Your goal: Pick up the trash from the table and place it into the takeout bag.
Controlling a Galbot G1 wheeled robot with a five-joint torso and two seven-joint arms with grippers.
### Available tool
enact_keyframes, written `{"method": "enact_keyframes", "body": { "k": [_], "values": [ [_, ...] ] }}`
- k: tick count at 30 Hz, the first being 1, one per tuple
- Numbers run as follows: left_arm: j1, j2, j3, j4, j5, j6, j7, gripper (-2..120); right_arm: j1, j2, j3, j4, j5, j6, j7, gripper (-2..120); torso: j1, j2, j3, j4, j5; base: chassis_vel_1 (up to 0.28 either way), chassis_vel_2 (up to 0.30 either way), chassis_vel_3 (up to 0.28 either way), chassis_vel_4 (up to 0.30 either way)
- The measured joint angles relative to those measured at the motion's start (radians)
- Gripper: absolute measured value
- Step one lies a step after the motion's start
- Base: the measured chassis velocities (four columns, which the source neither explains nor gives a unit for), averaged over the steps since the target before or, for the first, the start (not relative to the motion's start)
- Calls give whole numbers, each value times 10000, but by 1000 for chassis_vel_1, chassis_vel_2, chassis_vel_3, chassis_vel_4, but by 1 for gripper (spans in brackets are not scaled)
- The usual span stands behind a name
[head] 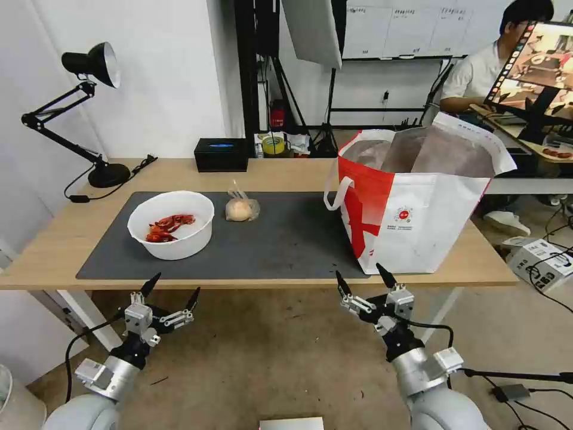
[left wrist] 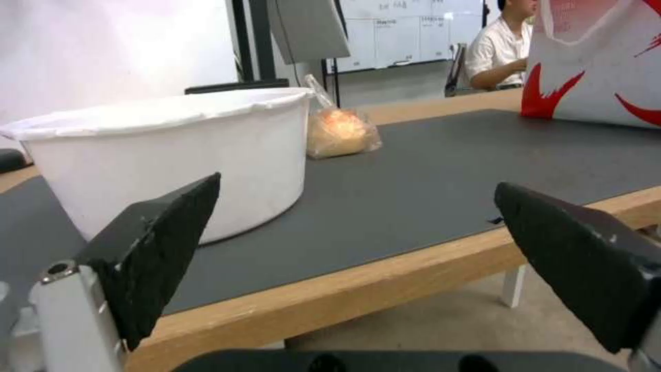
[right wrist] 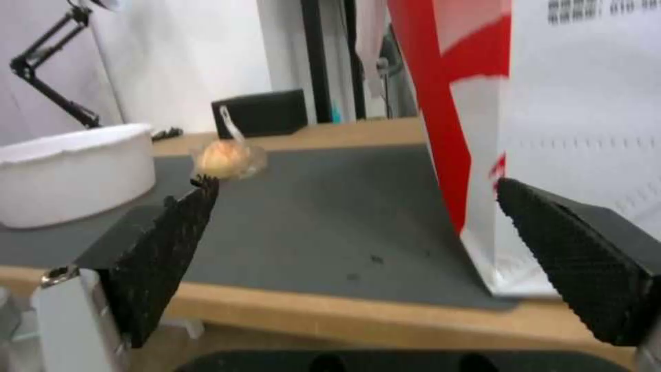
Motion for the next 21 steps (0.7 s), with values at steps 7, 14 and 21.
{"method": "enact_keyframes", "body": {
  "k": [7,14,21],
  "values": [
    [83,-80,-49,32,75,-43,0,100,-240,174,-52,-117,-95,4,10,100,0,0,0,0,0,0,0,0,0],
    [102,-112,-70,81,81,-48,0,100,-236,207,-75,-225,-196,4,1,100,0,0,0,0,0,0,0,0,0],
    [-2,-47,51,193,143,-63,14,100,-202,138,-74,-269,-198,-7,-3,100,0,0,0,0,0,0,0,0,0]
  ]
}}
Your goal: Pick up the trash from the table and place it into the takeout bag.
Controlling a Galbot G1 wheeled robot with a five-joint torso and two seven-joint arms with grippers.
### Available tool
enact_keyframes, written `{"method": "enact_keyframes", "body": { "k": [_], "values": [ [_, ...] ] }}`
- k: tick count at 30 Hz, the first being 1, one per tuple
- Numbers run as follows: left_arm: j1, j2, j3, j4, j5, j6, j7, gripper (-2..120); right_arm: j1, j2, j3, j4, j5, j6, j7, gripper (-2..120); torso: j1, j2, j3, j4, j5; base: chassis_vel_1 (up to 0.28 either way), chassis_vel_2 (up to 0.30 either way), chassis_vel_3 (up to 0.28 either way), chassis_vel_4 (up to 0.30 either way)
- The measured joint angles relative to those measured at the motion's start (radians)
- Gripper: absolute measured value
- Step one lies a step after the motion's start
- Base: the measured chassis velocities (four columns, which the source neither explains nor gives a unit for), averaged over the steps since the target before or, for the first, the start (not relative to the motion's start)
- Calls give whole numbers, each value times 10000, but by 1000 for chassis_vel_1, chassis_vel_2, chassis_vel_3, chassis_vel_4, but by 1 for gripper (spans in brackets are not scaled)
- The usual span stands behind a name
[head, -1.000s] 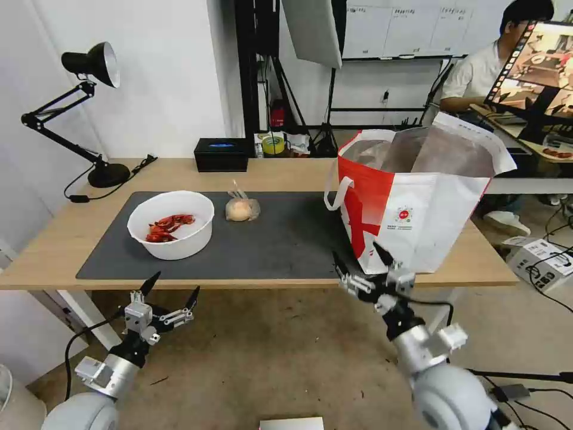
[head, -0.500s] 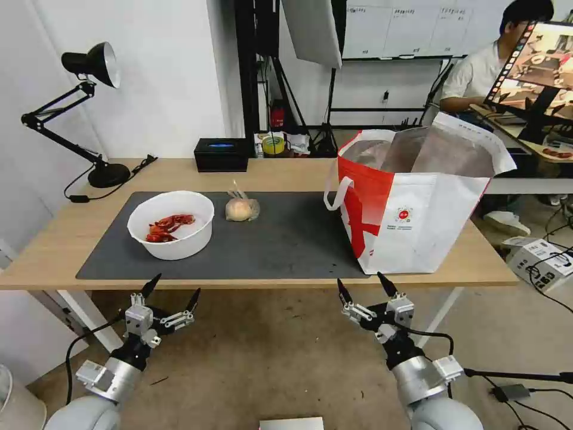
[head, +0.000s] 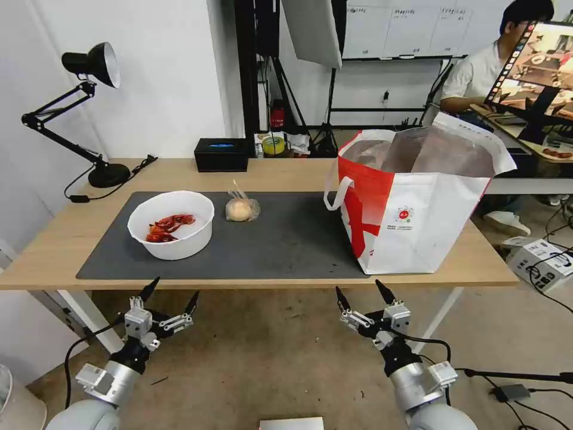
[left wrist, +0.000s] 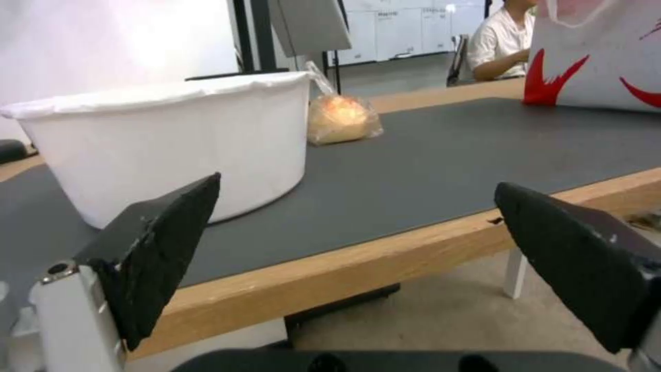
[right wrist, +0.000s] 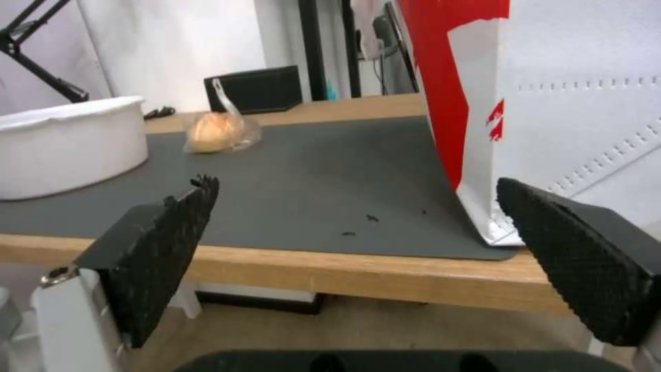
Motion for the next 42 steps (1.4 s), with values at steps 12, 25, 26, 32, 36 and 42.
{"method": "enact_keyframes", "body": {
  "k": [12,25,26,32,36,42],
  "values": [
    [-65,60,53,135,-4,-8,7,100,500,-271,-166,-278,130,-46,-69,100,0,0,1,1,0,0,0,0,0],
    [-182,250,154,250,-86,-21,15,100,1998,-616,-667,-849,540,-185,-205,100,0,-1,1,1,0,0,0,0,0],
    [-199,284,160,263,-107,-21,15,100,2188,-657,-766,-910,594,-203,-205,100,0,0,1,0,0,0,0,0,0],
    [-326,430,204,415,-244,-21,13,100,3157,-874,-1406,-1272,1110,-418,-214,100,0,0,2,0,0,0,0,0,0],
    [-403,442,258,548,-258,-19,11,100,4170,-930,-2206,-1633,1341,-532,-165,100,0,0,1,-1,-1,0,0,0,0],
    [-472,455,293,676,-307,-21,8,100,6112,-800,-3539,-2351,1740,-774,108,100,1,-1,2,1,0,0,0,0,0]
  ]
}}
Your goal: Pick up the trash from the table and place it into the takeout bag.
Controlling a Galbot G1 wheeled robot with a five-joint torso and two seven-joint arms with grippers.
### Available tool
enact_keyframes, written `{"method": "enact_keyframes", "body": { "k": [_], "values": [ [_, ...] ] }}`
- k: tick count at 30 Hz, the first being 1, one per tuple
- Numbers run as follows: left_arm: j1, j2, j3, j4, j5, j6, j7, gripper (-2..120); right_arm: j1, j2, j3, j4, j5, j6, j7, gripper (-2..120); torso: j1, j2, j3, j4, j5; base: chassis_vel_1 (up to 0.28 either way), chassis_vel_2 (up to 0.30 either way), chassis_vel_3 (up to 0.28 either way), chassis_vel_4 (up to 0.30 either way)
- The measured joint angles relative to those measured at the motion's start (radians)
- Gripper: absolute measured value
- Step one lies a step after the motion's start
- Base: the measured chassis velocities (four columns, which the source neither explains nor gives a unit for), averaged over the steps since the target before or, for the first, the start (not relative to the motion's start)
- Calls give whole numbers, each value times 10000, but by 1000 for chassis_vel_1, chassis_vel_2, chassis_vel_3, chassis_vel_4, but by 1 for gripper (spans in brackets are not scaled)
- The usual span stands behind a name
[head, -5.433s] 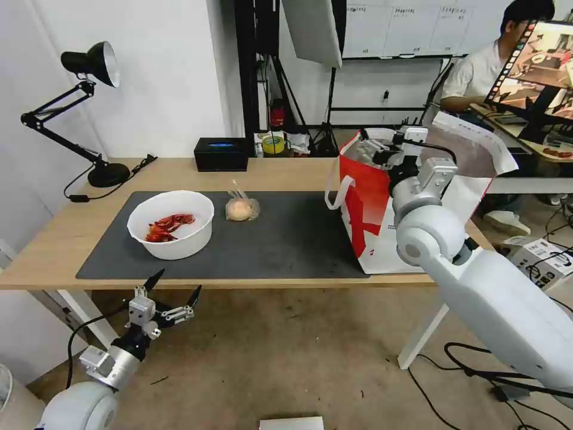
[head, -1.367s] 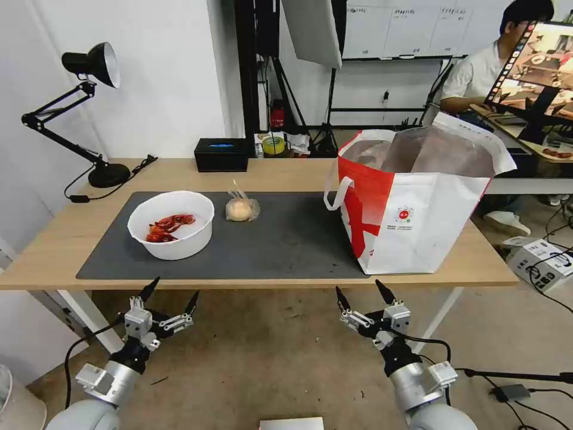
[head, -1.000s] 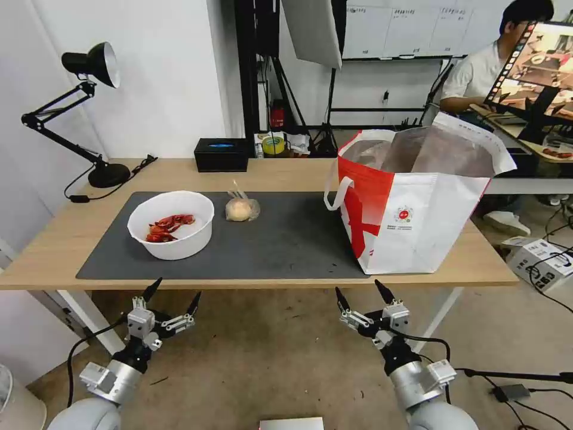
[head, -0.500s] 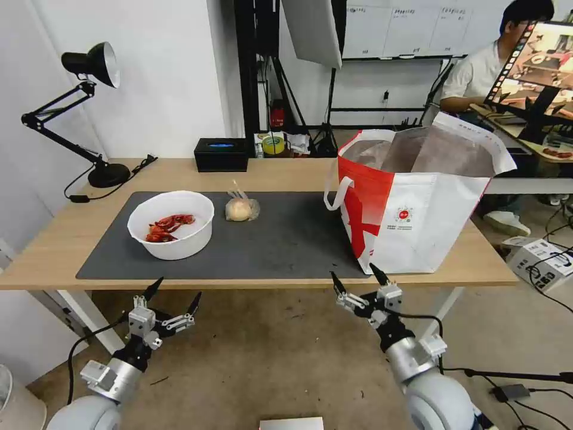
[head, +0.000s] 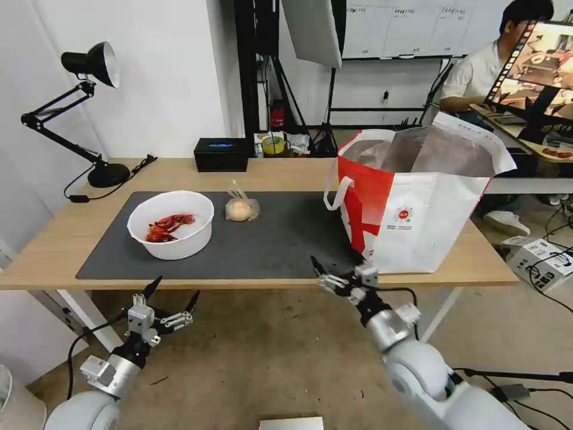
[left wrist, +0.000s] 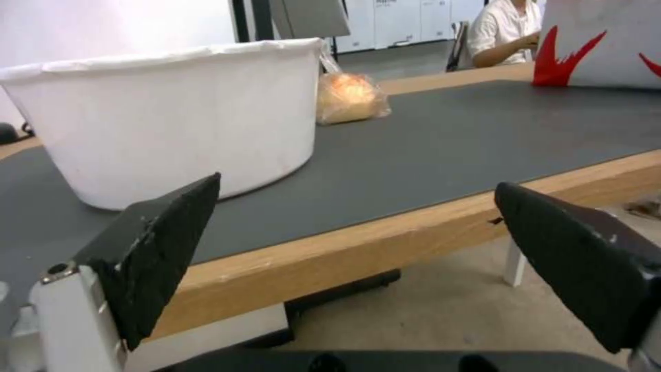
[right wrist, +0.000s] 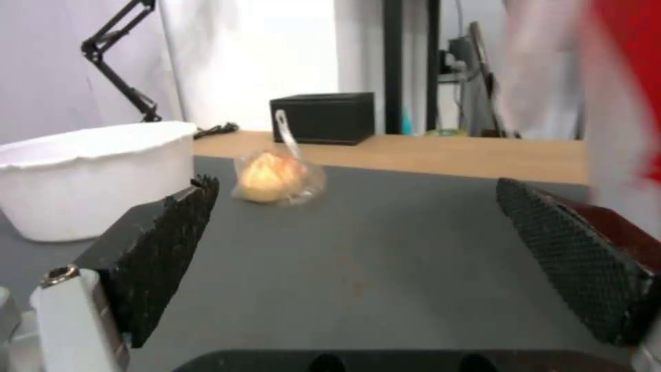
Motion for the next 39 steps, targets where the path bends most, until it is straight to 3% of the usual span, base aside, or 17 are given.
{"method": "enact_keyframes", "body": {
  "k": [7,12,19,31,39],
  "values": [
    [-15,18,-66,37,-49,1,-9,100,2382,559,-1686,-1412,645,-250,262,100,0,0,0,0,0,0,0,0,0],
    [-12,30,-102,45,-67,7,-12,100,3618,1002,-2365,-2207,953,-490,398,100,0,0,0,0,-1,0,0,0,0],
    [-44,27,-139,83,-100,21,-18,100,5612,2252,-3476,-4140,1212,-1229,698,100,0,0,0,1,-2,0,0,0,0],
    [0,138,-378,82,-293,32,-11,100,7085,4329,-3945,-7177,1140,-2291,466,100,1,0,0,-1,-2,0,0,0,0],
    [22,114,-448,78,-322,33,-5,100,7660,5319,-4022,-8696,887,-2713,36,100,0,1,-2,0,-3,0,0,0,0]
  ]
}}
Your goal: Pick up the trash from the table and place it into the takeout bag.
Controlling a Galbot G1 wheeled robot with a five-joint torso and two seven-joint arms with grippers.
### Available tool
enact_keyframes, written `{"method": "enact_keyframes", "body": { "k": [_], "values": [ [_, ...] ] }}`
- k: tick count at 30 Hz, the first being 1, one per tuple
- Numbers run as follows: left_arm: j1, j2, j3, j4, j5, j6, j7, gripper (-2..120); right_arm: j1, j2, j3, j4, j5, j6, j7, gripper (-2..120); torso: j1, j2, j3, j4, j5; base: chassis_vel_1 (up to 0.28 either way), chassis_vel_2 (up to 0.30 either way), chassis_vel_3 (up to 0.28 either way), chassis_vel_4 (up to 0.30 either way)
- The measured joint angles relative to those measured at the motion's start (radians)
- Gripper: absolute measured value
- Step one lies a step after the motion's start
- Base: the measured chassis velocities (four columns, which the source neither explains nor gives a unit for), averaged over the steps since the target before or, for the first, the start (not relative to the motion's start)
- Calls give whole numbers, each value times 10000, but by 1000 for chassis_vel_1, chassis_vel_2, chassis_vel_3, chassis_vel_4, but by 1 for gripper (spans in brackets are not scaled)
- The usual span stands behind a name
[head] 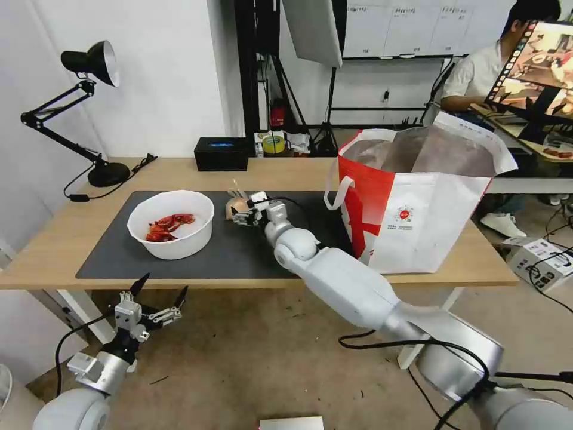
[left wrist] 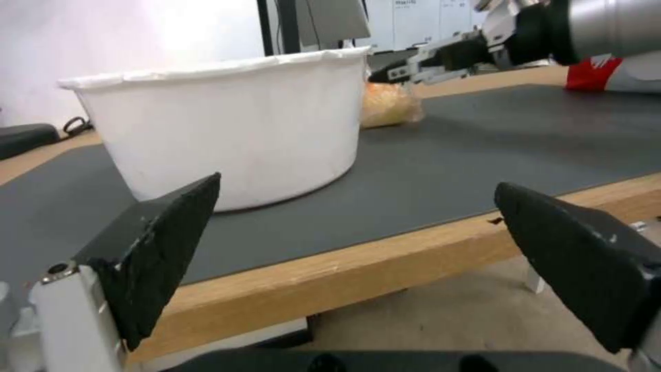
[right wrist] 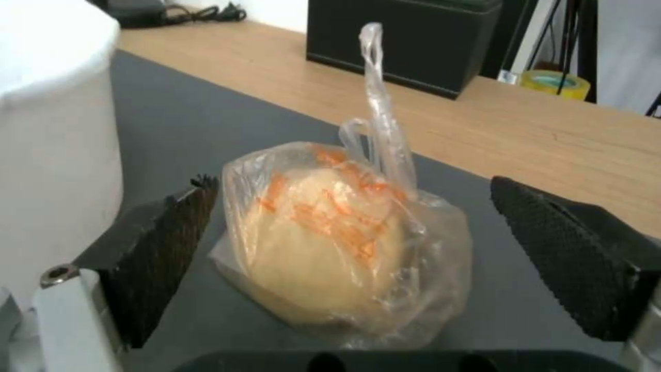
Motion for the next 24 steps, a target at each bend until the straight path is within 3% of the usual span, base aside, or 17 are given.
{"method": "enact_keyframes", "body": {
  "k": [11,24],
  "values": [
    [-68,-59,51,79,-12,-8,4,100,695,791,-48,-1604,-156,-596,-682,100,-1,1,0,-1,1,0,0,0,0],
    [-56,-15,66,58,-12,-30,7,100,713,898,-121,-1846,-220,-883,-803,100,-1,0,0,0,2,0,0,0,0]
  ]
}}
